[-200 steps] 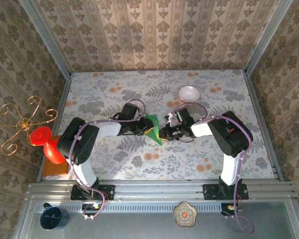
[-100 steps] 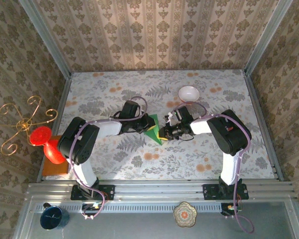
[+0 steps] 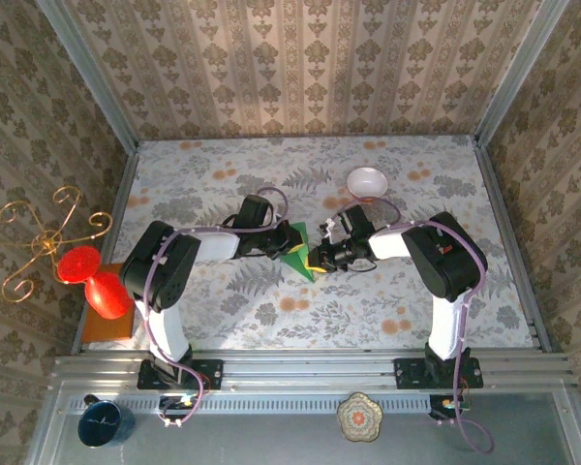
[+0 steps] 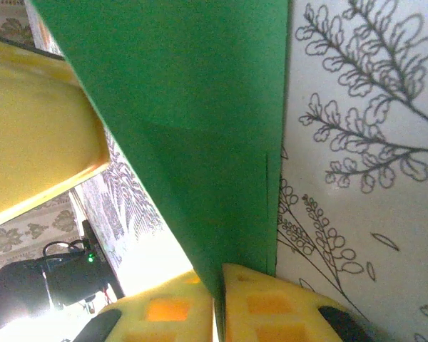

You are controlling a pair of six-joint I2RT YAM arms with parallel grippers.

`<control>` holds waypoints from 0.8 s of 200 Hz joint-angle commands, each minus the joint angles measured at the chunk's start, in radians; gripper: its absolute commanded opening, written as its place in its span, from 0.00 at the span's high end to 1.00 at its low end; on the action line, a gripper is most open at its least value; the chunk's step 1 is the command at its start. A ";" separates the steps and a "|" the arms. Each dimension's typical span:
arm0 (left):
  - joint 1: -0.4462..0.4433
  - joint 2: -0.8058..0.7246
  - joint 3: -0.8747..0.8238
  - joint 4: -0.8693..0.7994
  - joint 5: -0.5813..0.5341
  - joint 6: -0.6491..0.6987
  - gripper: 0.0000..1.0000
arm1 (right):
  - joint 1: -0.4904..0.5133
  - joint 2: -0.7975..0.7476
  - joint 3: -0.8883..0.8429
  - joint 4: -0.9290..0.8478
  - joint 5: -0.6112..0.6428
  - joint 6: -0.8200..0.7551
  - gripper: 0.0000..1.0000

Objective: Fold a paper plane with a square sheet of paper (pick it up from the middle)
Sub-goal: Fourth fold the wing at the center of the table.

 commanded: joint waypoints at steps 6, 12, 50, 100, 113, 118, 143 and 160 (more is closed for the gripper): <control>0.006 0.024 0.031 0.016 0.035 0.011 0.89 | -0.001 0.061 -0.013 -0.080 0.085 0.007 0.85; 0.006 0.027 0.035 0.017 0.036 0.011 0.89 | -0.001 0.059 -0.013 -0.080 0.085 0.007 0.85; 0.006 0.046 0.051 0.003 0.040 0.017 0.90 | -0.005 0.047 -0.019 -0.079 0.082 0.009 0.82; 0.008 0.056 0.052 -0.006 0.038 0.019 0.90 | -0.012 -0.022 -0.046 -0.040 0.055 0.015 0.76; 0.008 0.058 0.053 -0.006 0.039 0.021 0.90 | -0.012 -0.032 -0.044 -0.043 0.047 0.012 0.76; 0.008 0.058 0.053 -0.007 0.039 0.021 0.90 | -0.012 -0.034 -0.043 -0.044 0.045 0.011 0.76; 0.009 0.062 0.055 -0.004 0.038 0.021 0.90 | -0.011 -0.038 -0.044 -0.049 0.041 0.006 0.76; 0.009 0.067 0.057 -0.004 0.038 0.017 0.90 | -0.012 -0.035 -0.046 -0.057 0.049 0.000 0.76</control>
